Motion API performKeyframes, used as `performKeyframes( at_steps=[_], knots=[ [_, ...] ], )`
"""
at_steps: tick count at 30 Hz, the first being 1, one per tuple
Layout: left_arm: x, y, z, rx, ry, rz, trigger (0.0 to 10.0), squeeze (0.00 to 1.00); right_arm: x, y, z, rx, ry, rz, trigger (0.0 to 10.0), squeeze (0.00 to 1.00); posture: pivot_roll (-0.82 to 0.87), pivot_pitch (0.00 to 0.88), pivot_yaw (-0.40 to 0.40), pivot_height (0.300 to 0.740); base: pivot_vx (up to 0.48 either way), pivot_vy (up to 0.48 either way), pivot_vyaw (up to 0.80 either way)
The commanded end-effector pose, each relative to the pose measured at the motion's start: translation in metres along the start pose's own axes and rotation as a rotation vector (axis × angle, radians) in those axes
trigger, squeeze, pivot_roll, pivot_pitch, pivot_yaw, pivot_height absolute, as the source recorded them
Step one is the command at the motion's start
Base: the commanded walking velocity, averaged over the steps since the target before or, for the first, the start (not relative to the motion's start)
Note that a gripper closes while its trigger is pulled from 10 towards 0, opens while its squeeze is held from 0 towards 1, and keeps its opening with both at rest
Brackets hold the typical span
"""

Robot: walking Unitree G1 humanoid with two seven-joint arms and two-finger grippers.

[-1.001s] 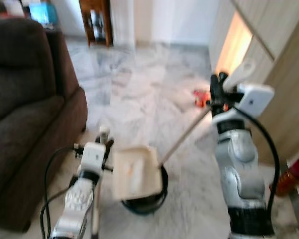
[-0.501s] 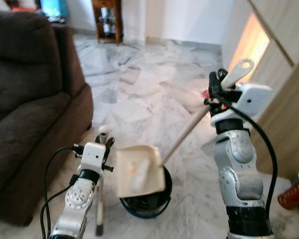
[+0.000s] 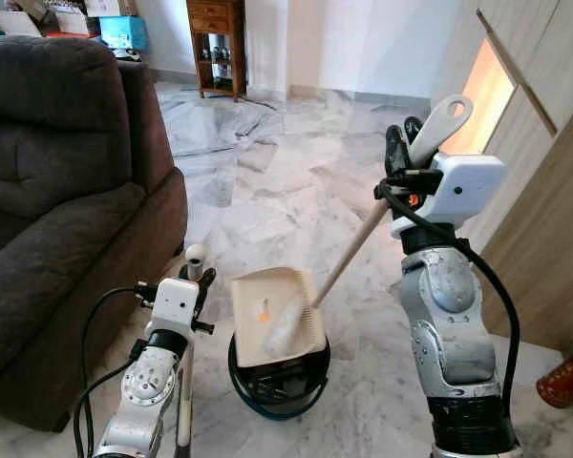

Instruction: Sweep floor

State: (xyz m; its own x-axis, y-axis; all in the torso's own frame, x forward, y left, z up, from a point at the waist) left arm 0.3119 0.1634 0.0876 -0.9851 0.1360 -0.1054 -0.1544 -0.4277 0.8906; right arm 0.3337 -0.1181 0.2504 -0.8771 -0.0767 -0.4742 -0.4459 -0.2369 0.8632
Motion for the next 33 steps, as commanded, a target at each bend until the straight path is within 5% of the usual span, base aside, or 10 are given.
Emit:
performKeyframes(
  at_steps=[1, 20, 33],
  knots=[
    [-0.003, 0.008, 0.003, -0.014, 0.004, -0.042, 10.0, 0.0, -0.002, 0.026, 0.015, 0.013, 0.059, -0.118, 10.0, 0.0, 0.1, 0.0, -0.008, 0.74, 0.0, 0.0, 0.0],
    [-0.003, 0.01, 0.0, -0.018, -0.009, -0.055, 10.0, 0.0, 0.024, 0.036, 0.09, 0.13, 0.396, -0.212, 10.0, 0.0, 0.1, 0.0, -0.009, 0.74, 0.0, 0.0, 0.0],
    [-0.003, 0.01, -0.002, -0.019, -0.014, -0.058, 10.0, 0.0, 0.038, 0.028, 0.11, 0.279, 0.557, -0.211, 10.0, 0.0, 0.1, 0.0, -0.012, 0.74, 0.0, 0.0, 0.0]
  ],
)
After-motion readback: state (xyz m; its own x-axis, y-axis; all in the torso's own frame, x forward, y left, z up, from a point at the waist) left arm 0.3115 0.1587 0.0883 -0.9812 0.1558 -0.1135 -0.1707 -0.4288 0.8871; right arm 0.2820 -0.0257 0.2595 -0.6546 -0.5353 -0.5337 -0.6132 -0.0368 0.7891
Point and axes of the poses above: a point about 5 cm out from each wrist's last joint towards the gripper, its own x axis pointing back from the gripper into the wrist, its own y axis along the axis of the wrist's last joint, z = x × y, the point moved 3 cm from there along -x, pointing out of the wrist towards the gripper, and after that the axes turned 12 degrees about -x, right-handed, at the moved point
